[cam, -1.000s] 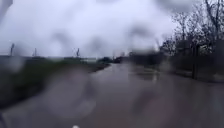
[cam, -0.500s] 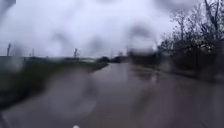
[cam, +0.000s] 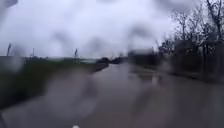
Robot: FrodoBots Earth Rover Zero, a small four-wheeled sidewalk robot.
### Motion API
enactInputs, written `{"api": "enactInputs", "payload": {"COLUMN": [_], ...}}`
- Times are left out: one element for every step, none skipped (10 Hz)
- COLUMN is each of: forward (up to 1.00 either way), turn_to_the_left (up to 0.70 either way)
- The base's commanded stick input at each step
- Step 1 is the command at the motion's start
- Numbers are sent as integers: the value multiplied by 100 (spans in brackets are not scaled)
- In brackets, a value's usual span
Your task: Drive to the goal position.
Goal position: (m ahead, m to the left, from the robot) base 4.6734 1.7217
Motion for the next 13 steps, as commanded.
{"api": "enactInputs", "payload": {"forward": [70, 70, 70, 70, 70, 70, 70, 70, 70, 70, 70, 70, 70], "turn_to_the_left": [0, 0, 0, 0, 0, 0, 0, 0, 0, 0, 0, 0, 0]}}
